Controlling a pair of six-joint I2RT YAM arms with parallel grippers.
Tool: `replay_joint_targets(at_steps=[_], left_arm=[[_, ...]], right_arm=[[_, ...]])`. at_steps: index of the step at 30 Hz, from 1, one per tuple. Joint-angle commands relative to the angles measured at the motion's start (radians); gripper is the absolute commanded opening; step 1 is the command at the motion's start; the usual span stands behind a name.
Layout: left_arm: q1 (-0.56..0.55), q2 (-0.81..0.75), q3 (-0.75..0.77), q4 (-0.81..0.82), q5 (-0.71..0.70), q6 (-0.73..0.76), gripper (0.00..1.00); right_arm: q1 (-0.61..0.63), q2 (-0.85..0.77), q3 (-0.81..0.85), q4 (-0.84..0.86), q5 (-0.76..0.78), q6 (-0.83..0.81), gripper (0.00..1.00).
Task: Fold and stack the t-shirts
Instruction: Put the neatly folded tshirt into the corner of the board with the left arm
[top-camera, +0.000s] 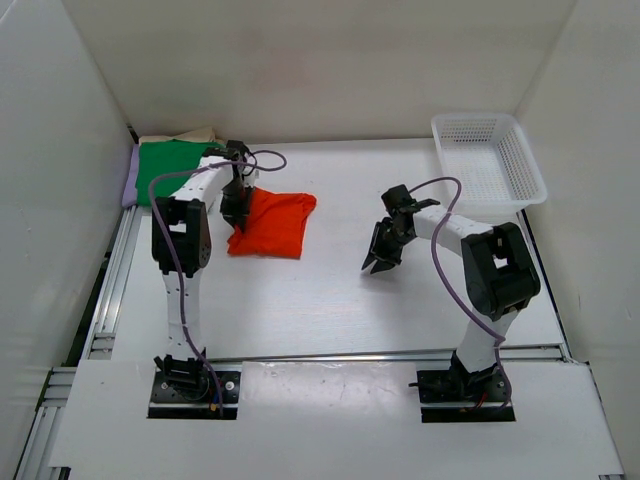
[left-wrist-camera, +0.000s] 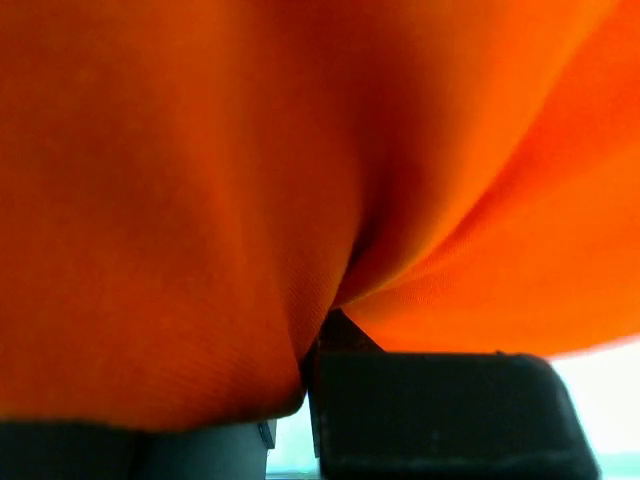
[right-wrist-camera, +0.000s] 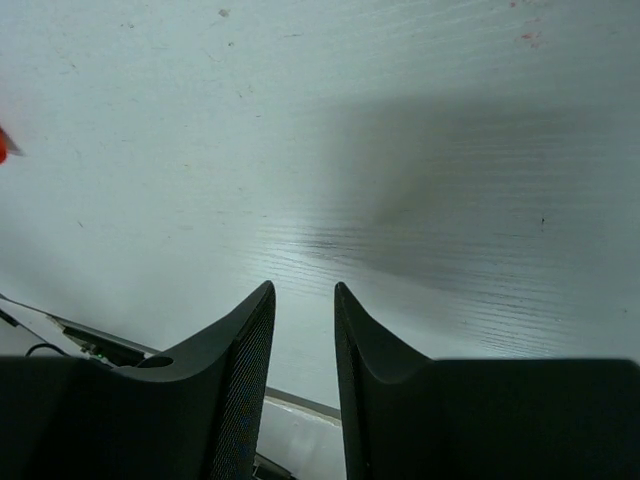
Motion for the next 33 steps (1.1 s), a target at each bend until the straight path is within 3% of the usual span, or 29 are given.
replay_joint_targets(at_steps=[1, 6, 15, 20, 33], left_arm=[[-0.008, -0.080, 0.017, 0.087, -0.348, 0.009, 0.10], [-0.019, -0.093, 0.056, 0.186, -0.633, 0.009, 0.10], [-0.010, -0.073, 0.224, 0.333, -0.830, 0.009, 0.10], [0.027, -0.073, 0.318, 0.356, -0.850, 0.009, 0.10], [0.145, -0.136, 0.339, 0.374, -0.829, 0.009, 0.10]], right_arm=[[0.001, -0.027, 0.041, -0.035, 0.011, -0.025, 0.35], [0.001, -0.027, 0.021, -0.035, 0.021, -0.025, 0.35], [0.001, -0.045, -0.008, -0.035, 0.051, -0.045, 0.35], [0.001, -0.074, -0.040, -0.035, 0.061, -0.054, 0.35], [-0.008, -0.105, -0.085, -0.035, 0.081, -0.054, 0.35]])
